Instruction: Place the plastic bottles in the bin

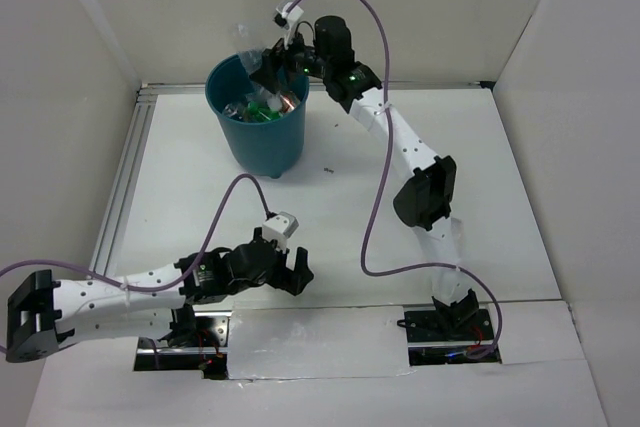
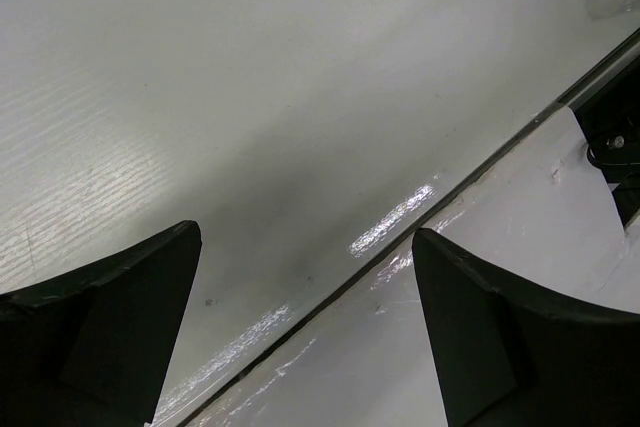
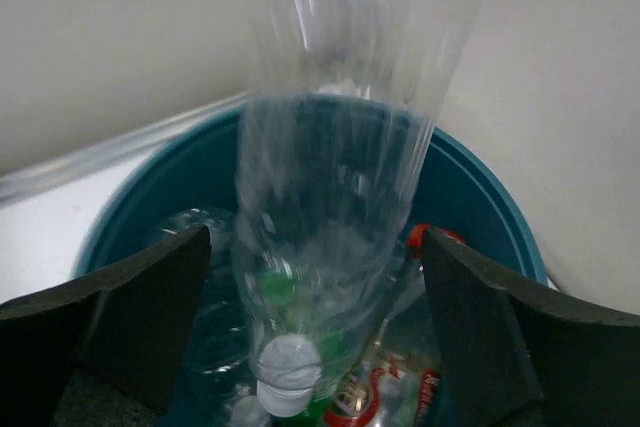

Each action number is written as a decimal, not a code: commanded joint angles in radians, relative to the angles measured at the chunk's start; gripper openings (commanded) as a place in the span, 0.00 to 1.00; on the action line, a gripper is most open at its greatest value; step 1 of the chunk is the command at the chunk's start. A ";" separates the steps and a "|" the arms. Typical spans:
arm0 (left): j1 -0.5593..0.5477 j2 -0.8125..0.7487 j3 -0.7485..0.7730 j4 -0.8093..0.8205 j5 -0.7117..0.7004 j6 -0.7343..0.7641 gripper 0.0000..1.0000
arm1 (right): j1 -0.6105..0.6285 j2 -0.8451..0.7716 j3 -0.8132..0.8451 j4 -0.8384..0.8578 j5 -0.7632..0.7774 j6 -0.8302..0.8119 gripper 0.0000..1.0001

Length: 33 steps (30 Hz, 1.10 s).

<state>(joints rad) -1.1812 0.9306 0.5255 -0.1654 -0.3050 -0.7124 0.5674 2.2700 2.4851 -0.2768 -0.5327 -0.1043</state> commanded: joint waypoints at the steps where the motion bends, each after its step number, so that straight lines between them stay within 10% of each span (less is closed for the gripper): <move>1: -0.006 -0.036 -0.027 -0.003 -0.040 -0.036 1.00 | 0.022 -0.018 0.049 0.076 0.057 -0.006 0.94; 8: -0.006 -0.049 -0.048 0.029 -0.049 -0.027 1.00 | -0.010 -0.147 0.020 -0.056 0.077 -0.119 0.92; 11: -0.006 -0.038 -0.027 0.038 -0.059 -0.002 1.00 | -0.081 -0.263 -0.084 -0.154 0.131 -0.135 0.55; 12: -0.006 -0.038 -0.027 0.038 -0.059 0.010 1.00 | -0.112 -0.333 -0.125 -0.212 0.131 -0.135 0.26; 15: -0.006 -0.047 -0.027 0.038 -0.069 0.024 1.00 | -0.227 -0.461 -0.293 -0.415 0.091 -0.164 0.03; 18: -0.006 -0.068 -0.027 0.049 -0.082 0.045 1.00 | -0.303 -0.567 -0.470 -0.673 0.103 -0.348 0.16; 19: -0.006 -0.069 -0.027 0.058 -0.082 0.057 1.00 | -0.317 -0.599 -0.600 -0.708 0.164 -0.453 0.44; 21: -0.006 -0.069 -0.036 0.075 -0.065 0.099 1.00 | -0.401 -0.744 -0.803 -0.748 0.251 -0.584 0.61; 27: -0.006 -0.026 -0.018 0.121 -0.005 0.136 1.00 | -0.579 -0.753 -0.934 -0.869 0.433 -0.416 0.62; 33: -0.006 0.022 -0.039 0.225 0.030 0.174 1.00 | -0.722 -0.708 -1.087 -1.001 0.424 -0.279 0.86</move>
<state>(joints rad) -1.1816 0.9337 0.4778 -0.0551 -0.3031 -0.5812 -0.1280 1.5639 1.4540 -1.1526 -0.1341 -0.4599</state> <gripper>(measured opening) 0.995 0.839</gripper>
